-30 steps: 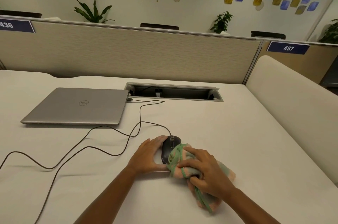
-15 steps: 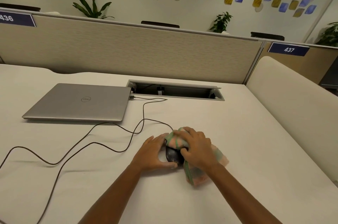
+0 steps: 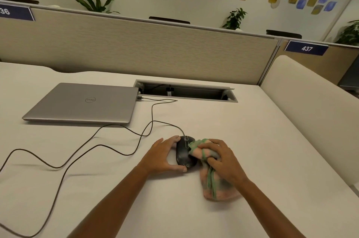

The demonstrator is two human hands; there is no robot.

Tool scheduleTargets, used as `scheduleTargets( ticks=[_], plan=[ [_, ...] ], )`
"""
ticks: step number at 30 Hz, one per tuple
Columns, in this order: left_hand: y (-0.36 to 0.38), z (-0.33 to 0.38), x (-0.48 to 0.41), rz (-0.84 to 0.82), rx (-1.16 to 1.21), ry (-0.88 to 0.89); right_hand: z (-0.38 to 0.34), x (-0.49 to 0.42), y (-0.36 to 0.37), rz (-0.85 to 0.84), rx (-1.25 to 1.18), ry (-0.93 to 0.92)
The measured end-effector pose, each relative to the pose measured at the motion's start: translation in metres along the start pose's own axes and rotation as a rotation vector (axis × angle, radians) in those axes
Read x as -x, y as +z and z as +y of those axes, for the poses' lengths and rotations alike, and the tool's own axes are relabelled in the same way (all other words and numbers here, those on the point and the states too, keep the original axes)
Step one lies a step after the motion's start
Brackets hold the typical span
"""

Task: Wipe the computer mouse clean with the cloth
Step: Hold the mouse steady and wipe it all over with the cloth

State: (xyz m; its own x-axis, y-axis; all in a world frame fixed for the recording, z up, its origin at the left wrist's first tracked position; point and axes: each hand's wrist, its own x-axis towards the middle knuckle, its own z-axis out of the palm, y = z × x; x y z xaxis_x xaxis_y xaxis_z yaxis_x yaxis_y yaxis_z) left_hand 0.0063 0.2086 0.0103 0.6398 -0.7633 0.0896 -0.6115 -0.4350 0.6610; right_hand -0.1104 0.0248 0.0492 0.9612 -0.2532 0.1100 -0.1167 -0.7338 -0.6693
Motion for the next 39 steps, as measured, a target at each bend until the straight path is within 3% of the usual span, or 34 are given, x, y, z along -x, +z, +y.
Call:
scheduleTargets(
  ticks=[3,8,12,16,20,25,27,31,39],
  plan=[
    [0.001,-0.001,0.001,-0.003,-0.004,0.002,-0.010,-0.007,0.001,0.001,0.018,-0.010],
    [0.001,-0.001,0.003,0.001,0.005,0.006,-0.025,-0.006,0.020,-0.038,0.465,-0.149],
    [0.001,-0.001,0.003,0.013,0.011,0.015,-0.019,0.011,0.020,-0.007,0.618,-0.279],
    [0.003,-0.005,0.002,0.008,0.009,0.021,-0.011,0.024,0.018,-0.016,0.627,-0.421],
    [0.001,0.000,0.004,0.031,0.016,0.012,-0.006,0.028,0.009,-0.002,0.643,-0.398],
    [-0.001,0.002,0.004,0.025,0.009,-0.017,-0.009,0.018,-0.005,-0.018,0.544,0.013],
    [-0.001,0.001,0.003,0.016,0.007,-0.021,-0.015,0.013,-0.011,0.028,0.427,0.059],
    [0.000,-0.002,0.001,0.015,0.012,-0.030,-0.029,0.006,-0.003,0.033,0.310,-0.038],
    [0.002,-0.004,0.000,0.016,0.007,-0.016,-0.014,0.025,0.019,0.027,0.553,-0.260]
  ],
)
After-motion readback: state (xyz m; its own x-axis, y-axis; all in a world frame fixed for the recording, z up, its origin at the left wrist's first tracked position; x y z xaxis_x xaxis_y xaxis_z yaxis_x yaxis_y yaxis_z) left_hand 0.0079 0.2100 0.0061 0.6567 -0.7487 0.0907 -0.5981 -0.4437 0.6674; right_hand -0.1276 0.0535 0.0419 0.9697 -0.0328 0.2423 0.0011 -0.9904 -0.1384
